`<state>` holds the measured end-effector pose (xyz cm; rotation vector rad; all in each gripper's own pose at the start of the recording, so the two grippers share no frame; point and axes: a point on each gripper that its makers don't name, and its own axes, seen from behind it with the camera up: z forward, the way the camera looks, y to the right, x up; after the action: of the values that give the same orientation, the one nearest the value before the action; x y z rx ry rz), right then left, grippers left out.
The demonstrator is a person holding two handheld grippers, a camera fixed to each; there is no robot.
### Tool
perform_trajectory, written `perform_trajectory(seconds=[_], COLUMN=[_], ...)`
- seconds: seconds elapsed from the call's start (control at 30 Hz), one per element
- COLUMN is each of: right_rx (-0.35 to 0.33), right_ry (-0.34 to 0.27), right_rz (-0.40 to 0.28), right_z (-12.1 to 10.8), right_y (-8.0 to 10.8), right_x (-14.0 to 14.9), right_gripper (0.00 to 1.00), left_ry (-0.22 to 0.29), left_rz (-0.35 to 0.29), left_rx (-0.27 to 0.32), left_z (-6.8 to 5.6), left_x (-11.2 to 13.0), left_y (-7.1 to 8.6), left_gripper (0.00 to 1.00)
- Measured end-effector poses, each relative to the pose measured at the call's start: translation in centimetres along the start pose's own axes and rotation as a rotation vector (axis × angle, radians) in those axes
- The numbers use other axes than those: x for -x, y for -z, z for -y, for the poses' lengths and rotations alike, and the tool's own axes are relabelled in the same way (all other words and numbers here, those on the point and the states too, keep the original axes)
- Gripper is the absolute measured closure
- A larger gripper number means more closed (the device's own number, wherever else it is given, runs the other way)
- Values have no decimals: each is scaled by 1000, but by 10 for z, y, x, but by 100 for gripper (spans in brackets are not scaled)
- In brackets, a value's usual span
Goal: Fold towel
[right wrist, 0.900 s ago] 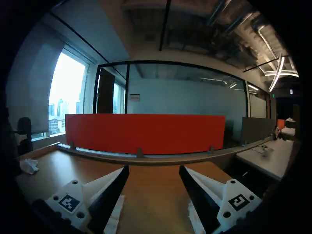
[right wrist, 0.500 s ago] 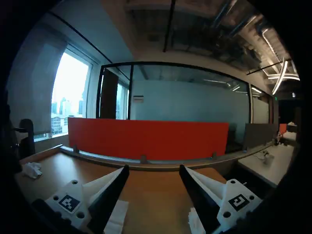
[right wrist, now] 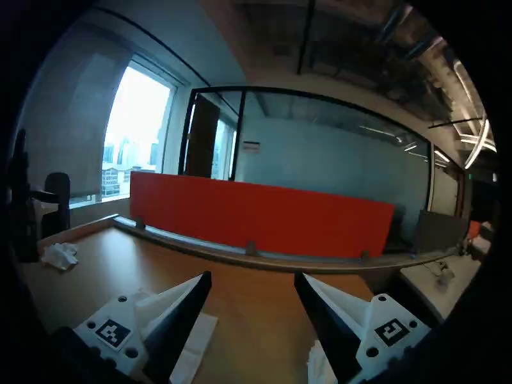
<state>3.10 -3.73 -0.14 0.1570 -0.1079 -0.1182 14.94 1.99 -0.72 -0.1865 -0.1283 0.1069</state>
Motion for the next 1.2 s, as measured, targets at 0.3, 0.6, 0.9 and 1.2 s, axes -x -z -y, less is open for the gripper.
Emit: perform_trajectory(seconds=[0.3,0.6,0.9,1.2], right_rx=[-155,-255,-328,-378], right_ry=[55,104,141,156], right_rz=[88,154,194,239], right_z=[27,43,60,74], right_y=[-1,2,3,2], right_x=[21,39,53,79], right_gripper=[0,0,0,0], left_ry=[-58,-87,-77,-110], left_rz=[73,124,173,218], left_rx=[119,184,231,289], left_z=[-25,-37,-48,-66], left_x=[21,38,61,88], left_y=[-4,-4,-2,0], left_gripper=[8,8,8,8])
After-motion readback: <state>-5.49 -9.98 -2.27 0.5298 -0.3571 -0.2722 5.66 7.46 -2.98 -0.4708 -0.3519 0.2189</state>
